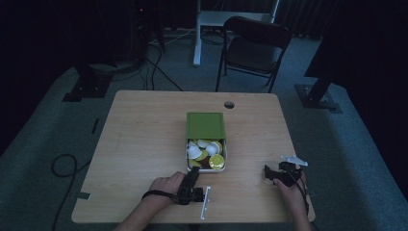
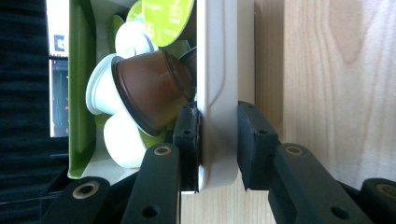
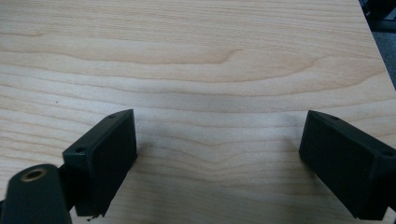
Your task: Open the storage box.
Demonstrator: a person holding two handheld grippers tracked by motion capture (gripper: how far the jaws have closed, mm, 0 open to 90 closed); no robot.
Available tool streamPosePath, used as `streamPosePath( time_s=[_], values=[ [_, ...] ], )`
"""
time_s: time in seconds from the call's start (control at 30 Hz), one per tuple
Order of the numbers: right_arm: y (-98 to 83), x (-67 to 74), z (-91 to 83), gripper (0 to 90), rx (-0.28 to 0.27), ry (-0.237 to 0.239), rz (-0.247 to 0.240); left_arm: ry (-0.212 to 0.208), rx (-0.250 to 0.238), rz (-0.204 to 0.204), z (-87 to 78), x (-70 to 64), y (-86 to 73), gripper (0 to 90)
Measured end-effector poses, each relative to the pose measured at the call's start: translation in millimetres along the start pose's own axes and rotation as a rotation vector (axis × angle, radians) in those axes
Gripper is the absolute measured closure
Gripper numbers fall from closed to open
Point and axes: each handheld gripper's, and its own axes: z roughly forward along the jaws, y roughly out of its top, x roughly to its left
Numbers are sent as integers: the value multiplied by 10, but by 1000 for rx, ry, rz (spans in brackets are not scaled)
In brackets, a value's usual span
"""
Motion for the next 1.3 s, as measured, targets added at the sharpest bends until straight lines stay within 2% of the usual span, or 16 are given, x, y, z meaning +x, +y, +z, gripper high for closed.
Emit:
streamPosePath(
  time_s=[0.33, 0.5, 0.57, 0.77, 1.3],
  values=[
    [0, 0, 0, 106, 0, 0, 0, 11, -1, 29, -128, -114, 43, 717],
    [0, 0, 0, 106, 0, 0, 0, 18, -4, 31, -174, -154, 48, 717],
    [0, 0, 0, 105, 0, 0, 0, 35, 1, 45, -203, -187, 55, 716],
    [0, 1, 0, 106, 0, 0, 0, 42, 4, 51, -260, -216, 71, 715],
    [0, 1, 0, 105, 0, 0, 0, 24, 13, 66, -409, -249, 138, 712]
  ],
)
